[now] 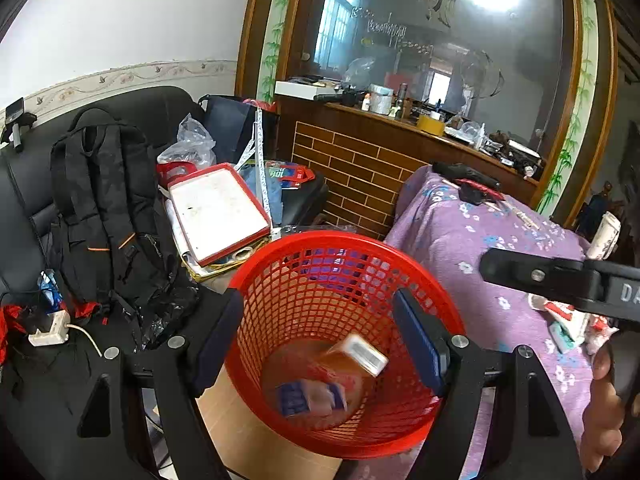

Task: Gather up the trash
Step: 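Carry both boxes over the red basket and open both tools, then move both open tools back over the table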

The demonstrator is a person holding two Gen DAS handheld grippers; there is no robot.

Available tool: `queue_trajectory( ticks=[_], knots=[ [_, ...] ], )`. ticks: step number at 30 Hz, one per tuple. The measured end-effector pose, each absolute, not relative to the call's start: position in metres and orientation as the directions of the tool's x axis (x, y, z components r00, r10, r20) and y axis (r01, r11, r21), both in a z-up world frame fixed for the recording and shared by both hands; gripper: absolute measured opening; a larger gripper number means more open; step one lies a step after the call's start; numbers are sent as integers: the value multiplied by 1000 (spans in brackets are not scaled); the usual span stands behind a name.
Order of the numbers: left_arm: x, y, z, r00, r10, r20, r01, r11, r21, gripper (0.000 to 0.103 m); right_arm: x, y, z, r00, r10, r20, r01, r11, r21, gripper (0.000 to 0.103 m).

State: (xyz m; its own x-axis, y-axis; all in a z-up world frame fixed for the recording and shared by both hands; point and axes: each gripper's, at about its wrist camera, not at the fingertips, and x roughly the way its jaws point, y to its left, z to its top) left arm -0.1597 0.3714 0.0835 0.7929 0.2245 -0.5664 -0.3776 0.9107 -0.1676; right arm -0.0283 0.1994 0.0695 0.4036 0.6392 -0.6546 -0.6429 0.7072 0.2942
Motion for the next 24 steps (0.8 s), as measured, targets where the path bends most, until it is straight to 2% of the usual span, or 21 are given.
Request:
queue_trajectory(
  ticks=[6,15,19,24],
  knots=[
    [-169,329,99,825,173,-538,-299,941,-156,76,-61,136,77,476,616,-628,-609,746,270,74],
    [-166,219,101,837,0,-547,-76,990,-116,77,-93,15,64,579,531,-619,-480,836,268,74],
    [-160,173,91,812,-64,-581,11,995,-95,77,-99,-45,54,622,477,-620,-386,877,287,74],
    [-154,126,83,779,-116,-616,87,993,-76,77,-94,-142,46,689,372,-622,-191,921,340,74]
  ],
)
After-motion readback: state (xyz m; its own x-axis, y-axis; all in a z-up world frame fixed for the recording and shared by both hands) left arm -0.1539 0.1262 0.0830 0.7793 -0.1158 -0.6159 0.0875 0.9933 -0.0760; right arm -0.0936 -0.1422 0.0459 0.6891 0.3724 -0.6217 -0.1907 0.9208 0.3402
